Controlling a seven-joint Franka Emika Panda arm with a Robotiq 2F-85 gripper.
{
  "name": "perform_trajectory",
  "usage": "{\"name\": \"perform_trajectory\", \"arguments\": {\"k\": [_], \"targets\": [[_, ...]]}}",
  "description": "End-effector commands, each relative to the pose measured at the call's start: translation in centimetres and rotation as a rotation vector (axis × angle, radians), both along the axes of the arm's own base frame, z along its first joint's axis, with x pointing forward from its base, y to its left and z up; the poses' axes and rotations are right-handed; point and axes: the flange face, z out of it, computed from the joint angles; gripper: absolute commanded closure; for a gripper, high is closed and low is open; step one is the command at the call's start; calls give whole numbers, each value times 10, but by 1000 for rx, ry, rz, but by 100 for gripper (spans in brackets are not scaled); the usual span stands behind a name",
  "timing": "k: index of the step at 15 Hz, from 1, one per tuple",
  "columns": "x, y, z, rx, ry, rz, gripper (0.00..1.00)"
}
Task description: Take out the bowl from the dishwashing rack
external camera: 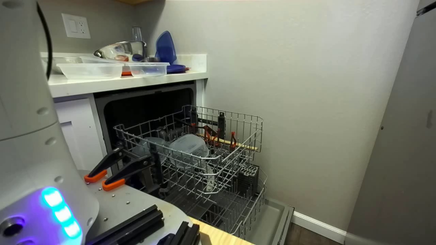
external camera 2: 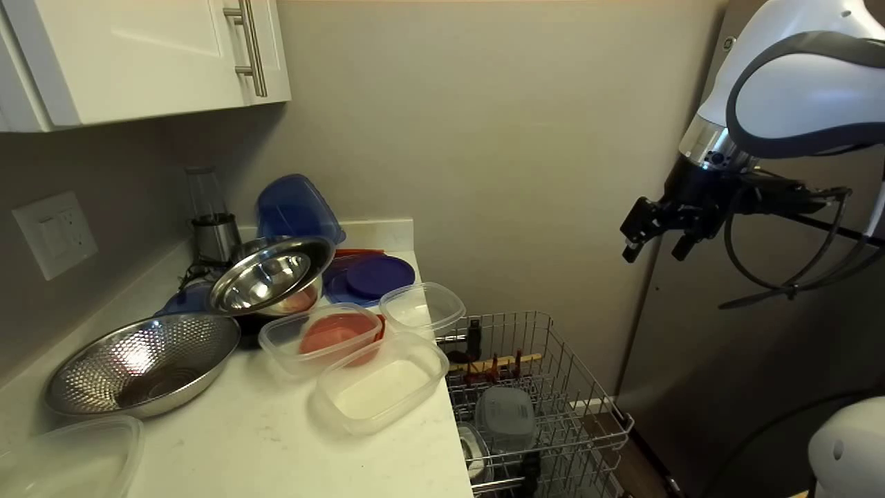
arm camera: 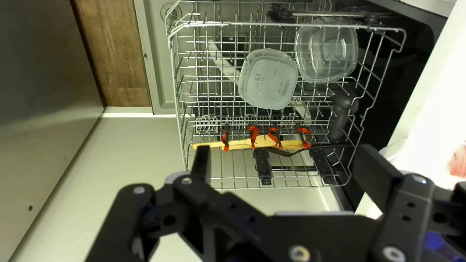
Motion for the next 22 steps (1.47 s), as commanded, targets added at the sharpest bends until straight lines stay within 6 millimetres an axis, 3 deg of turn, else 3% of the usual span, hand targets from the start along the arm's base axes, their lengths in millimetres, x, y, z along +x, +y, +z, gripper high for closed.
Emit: {"name": "perform_trajectory", "arguments": {"k": [1, 3, 5, 10, 14, 17, 22], "targets": [[0, 0, 0, 0, 1, 0, 0], [9, 7, -1, -8, -1, 6, 0], [28, 27, -4, -8, -17, 39, 0], [83, 103, -32, -57, -93, 90, 0], [119, 145, -46, -75, -105, 60, 0], [133, 151, -56, -92, -98, -21, 0], [142, 120, -95, -32, -66, -196, 0]]}}
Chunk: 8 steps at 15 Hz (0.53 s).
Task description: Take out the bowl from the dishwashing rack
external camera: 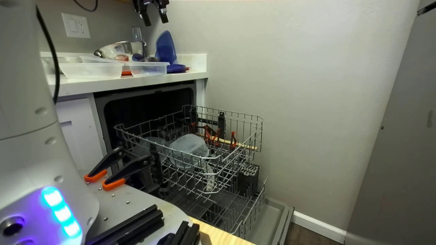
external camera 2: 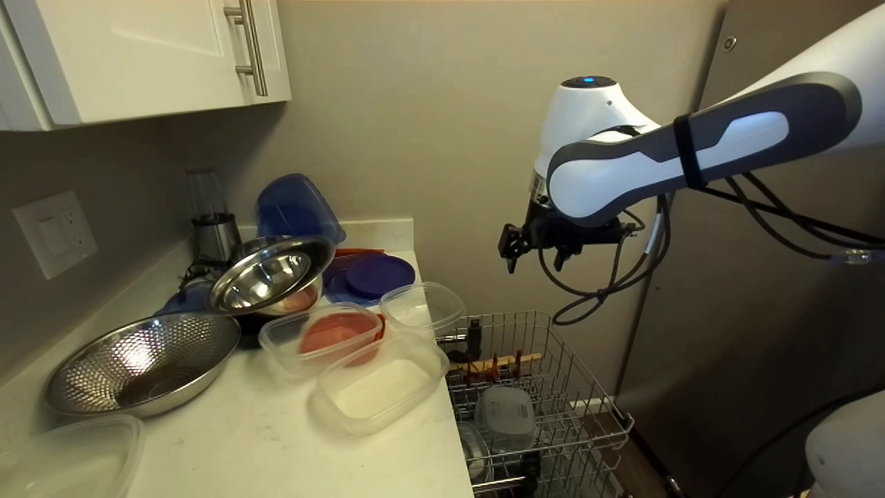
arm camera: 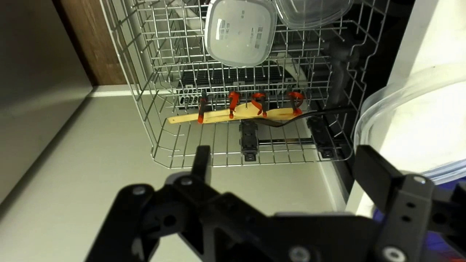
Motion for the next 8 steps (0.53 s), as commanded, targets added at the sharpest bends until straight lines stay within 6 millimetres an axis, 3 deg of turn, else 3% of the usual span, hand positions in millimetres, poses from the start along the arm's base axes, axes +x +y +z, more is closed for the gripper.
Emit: {"name": "perform_trajectory", "arguments": {"k": [1, 8], "targets": [[7, -24, -31, 38, -25, -118, 0], [24, -77, -109, -12, -16, -226, 0]]}}
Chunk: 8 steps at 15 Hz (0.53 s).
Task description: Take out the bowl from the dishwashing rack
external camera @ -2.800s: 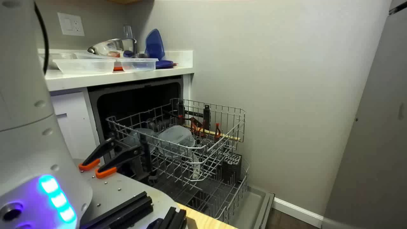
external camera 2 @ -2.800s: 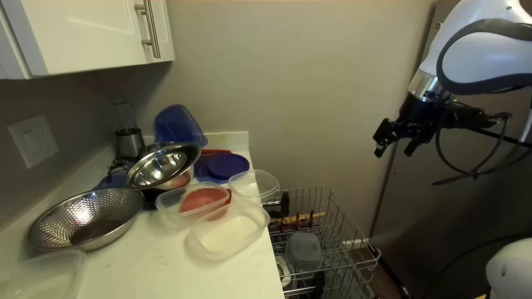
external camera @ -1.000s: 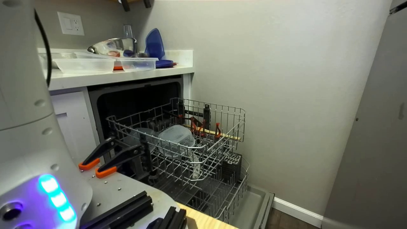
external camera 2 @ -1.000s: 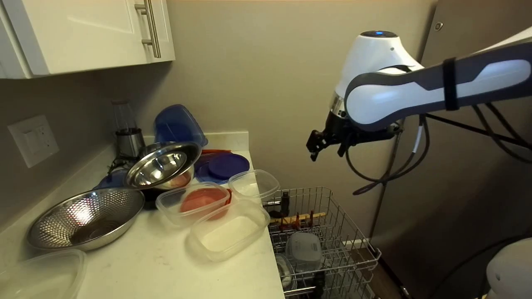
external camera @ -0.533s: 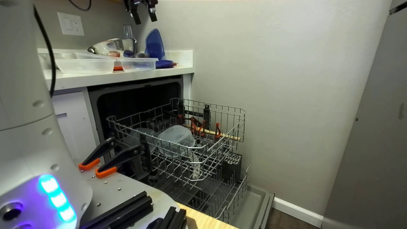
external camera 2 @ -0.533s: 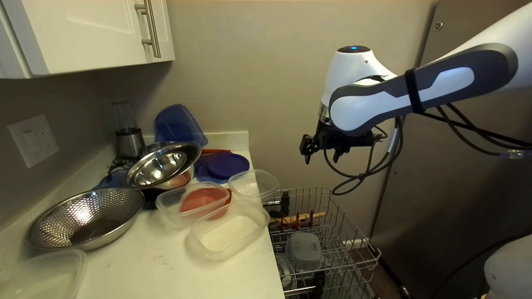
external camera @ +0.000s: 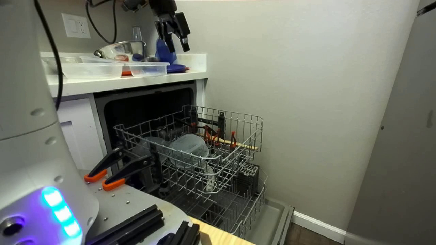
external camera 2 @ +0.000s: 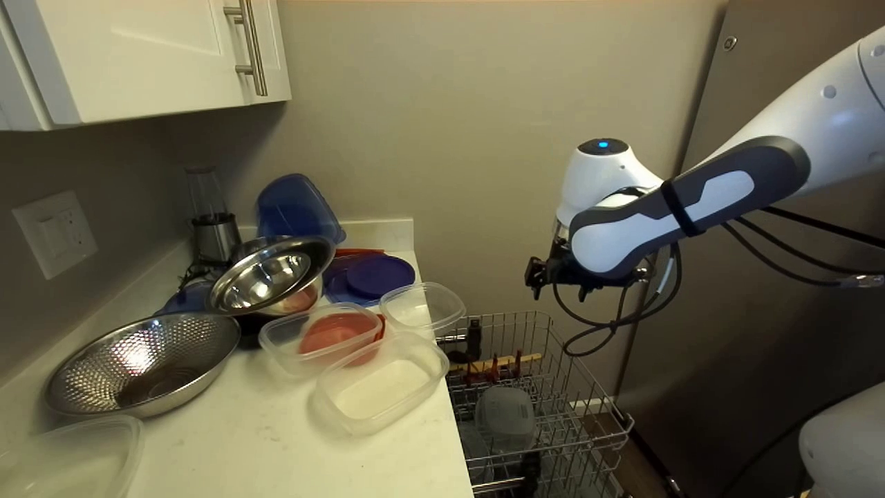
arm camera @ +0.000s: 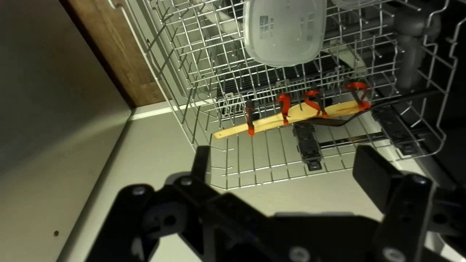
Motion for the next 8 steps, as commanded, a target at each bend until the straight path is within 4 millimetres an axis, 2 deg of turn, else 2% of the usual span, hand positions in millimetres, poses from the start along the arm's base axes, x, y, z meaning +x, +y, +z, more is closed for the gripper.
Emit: {"name": "perform_trajectory", "arguments": {"k": [1, 5, 6, 7, 8], "targets": [[12, -17, -30, -12, -3, -40, 0], [23, -21, -52, -26, 44, -13, 0], [22, -15, -46, -1, 49, 22, 0], [18, -22, -49, -22, 56, -13, 0], [20, -19, -49, -17, 59, -6, 0]]}}
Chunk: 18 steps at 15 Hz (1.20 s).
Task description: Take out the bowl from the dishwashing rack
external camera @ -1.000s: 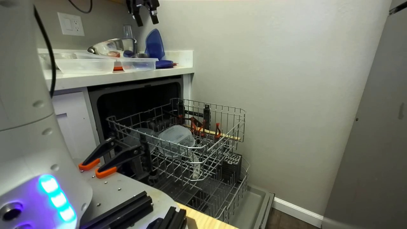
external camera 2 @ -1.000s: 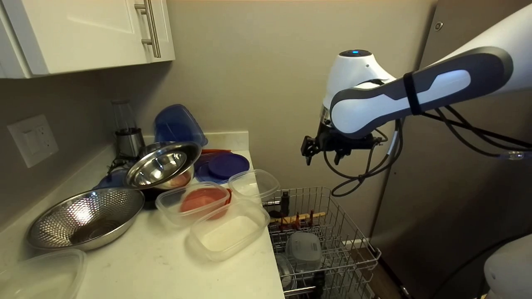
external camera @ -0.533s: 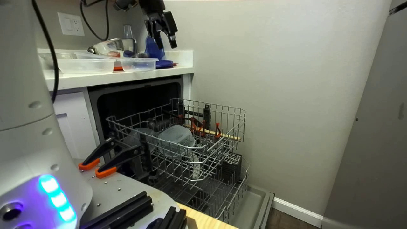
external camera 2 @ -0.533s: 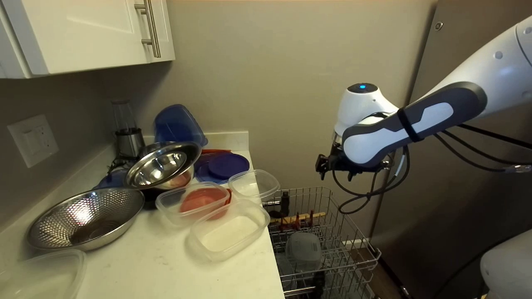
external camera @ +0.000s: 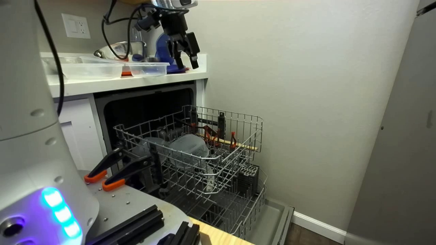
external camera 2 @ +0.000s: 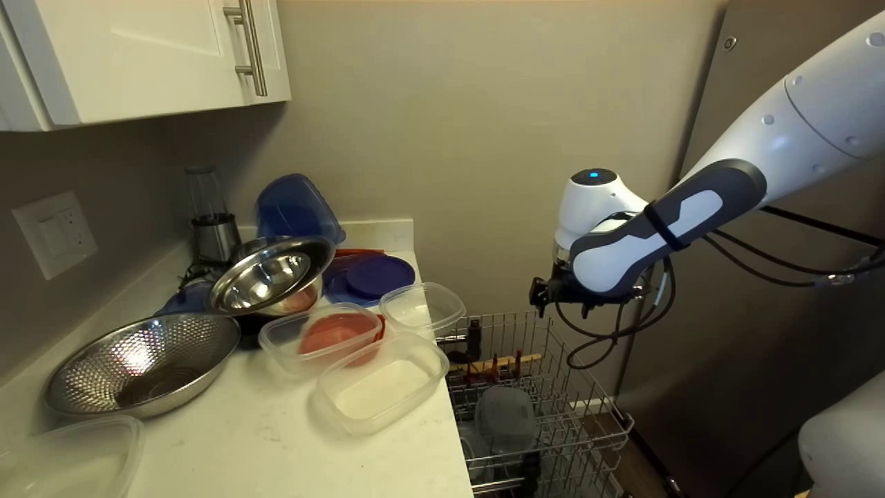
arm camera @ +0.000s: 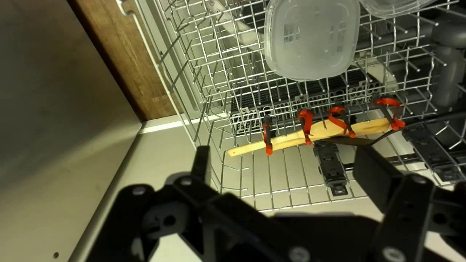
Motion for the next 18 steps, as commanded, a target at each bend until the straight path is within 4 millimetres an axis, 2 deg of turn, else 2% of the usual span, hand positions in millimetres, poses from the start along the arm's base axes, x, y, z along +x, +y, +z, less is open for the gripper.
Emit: {"name": "perform_trajectory", "arguments": {"k": [1, 8, 11, 13, 15, 18], "targets": [[1, 3, 1, 3, -1, 6, 0], [2, 5, 3, 5, -4, 11, 0], [25, 2, -28, 88, 23, 23, 0], [41, 5, -55, 171, 47, 68, 0], [55, 19, -86, 248, 95, 105, 0], [78, 33, -109, 383, 193, 176, 0]]}}
